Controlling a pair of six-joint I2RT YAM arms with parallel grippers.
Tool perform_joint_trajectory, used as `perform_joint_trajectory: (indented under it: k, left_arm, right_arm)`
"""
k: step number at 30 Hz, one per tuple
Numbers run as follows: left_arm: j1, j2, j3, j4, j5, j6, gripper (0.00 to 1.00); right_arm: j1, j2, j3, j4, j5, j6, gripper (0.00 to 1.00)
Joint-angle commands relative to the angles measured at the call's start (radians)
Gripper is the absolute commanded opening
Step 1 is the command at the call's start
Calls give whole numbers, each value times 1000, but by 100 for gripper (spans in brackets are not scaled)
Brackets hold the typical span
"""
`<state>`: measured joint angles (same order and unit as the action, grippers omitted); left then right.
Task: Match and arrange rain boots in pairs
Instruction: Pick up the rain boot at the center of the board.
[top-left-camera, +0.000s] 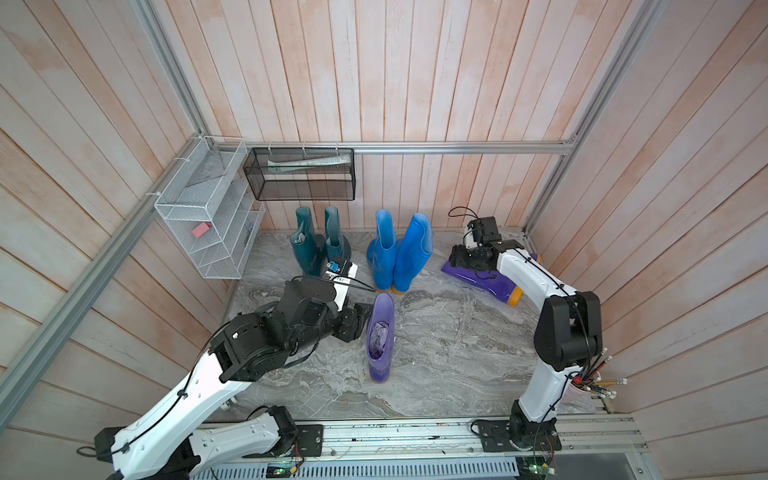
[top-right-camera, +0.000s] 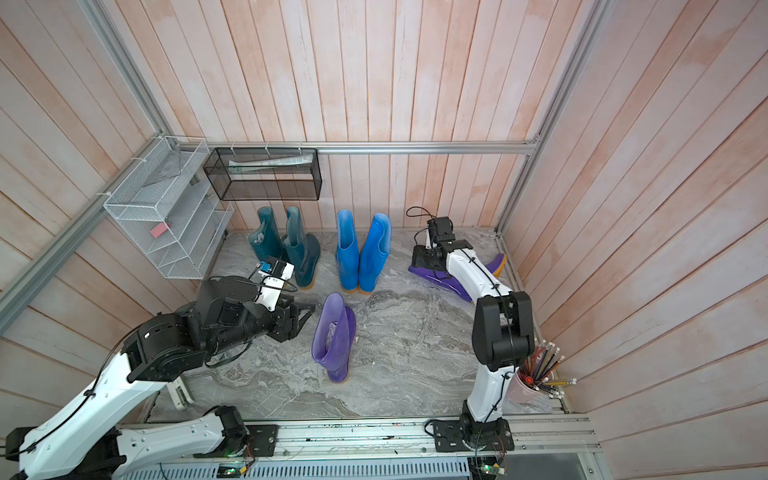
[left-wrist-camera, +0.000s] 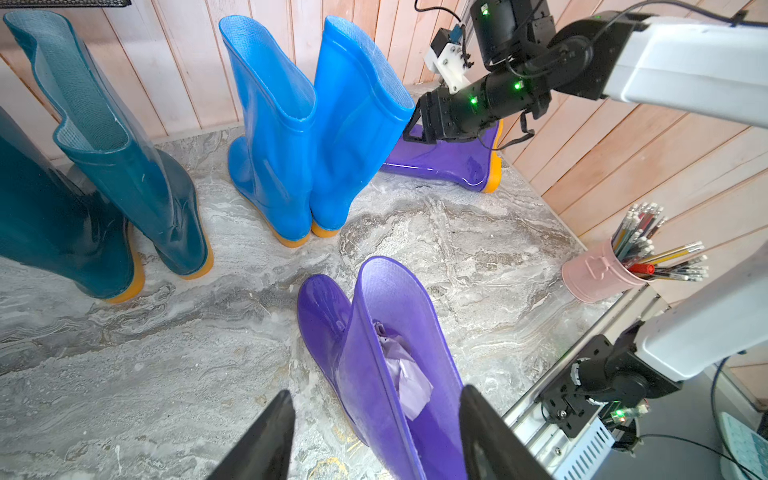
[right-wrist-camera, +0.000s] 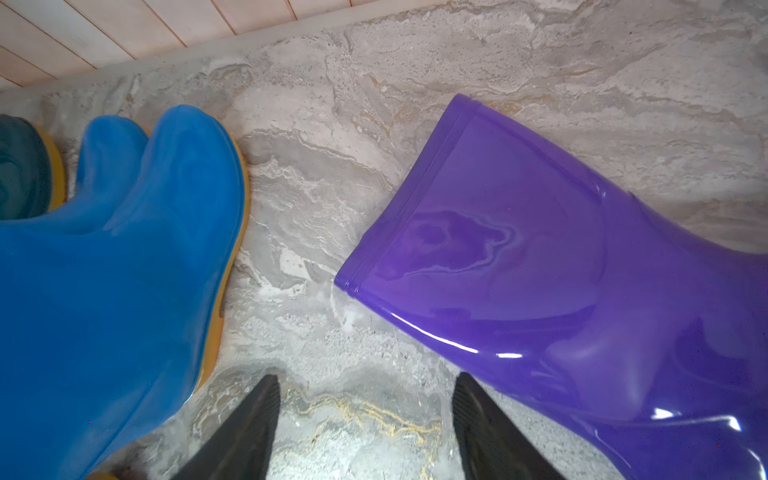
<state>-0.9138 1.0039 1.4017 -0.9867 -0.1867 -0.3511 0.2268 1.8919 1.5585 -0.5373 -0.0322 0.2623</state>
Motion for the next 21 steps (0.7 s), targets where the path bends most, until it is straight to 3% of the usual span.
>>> perform_joint_trajectory:
  k: [1, 8, 21]
  left_arm:
    - [0, -20, -14, 19, -18, 11, 65]
    - [3, -16, -14, 34, -17, 11, 66]
    - [3, -4, -10, 30, -20, 3, 67]
  right_arm:
    - [21, 65, 63, -88, 83, -110, 70]
    - [47, 221, 189, -190, 196, -208, 72]
    - [96, 325, 228, -191, 357, -261, 73]
